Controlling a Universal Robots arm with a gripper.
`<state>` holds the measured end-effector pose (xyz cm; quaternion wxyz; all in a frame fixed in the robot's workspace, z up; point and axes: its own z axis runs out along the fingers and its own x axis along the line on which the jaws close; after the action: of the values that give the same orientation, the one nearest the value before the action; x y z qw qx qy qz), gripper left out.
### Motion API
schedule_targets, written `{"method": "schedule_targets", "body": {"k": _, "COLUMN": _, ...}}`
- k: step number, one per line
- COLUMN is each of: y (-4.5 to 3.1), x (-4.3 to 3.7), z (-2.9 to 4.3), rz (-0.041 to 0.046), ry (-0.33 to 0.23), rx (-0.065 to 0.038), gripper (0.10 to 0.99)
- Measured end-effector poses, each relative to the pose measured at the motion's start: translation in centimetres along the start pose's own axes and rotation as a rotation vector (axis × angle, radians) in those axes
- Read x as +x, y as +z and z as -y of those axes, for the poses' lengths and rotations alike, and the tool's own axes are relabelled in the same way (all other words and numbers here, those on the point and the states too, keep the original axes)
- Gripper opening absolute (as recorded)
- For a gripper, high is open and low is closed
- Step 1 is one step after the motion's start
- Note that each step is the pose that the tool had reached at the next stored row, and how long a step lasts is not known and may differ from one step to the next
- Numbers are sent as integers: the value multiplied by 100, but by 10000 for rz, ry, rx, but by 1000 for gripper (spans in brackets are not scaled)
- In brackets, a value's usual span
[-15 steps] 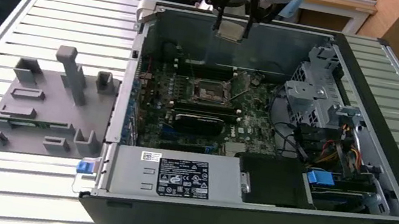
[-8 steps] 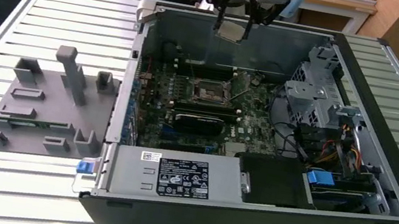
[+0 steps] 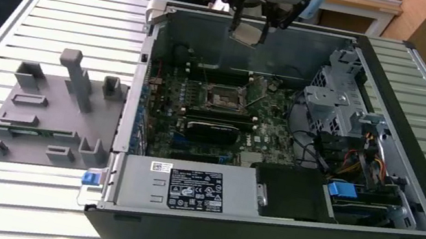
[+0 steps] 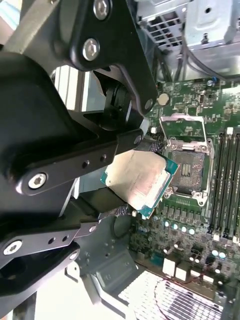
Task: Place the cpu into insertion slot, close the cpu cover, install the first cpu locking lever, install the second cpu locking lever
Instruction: 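Place the cpu into insertion slot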
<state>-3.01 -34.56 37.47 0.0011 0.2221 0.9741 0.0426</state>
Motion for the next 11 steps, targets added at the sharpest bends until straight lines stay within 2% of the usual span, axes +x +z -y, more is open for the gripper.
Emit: {"method": "schedule_targets", "body": {"k": 11, "y": 15, "x": 0, "z": 1, "rz": 208, "ry": 1695, "rx": 48, "gripper": 537}}
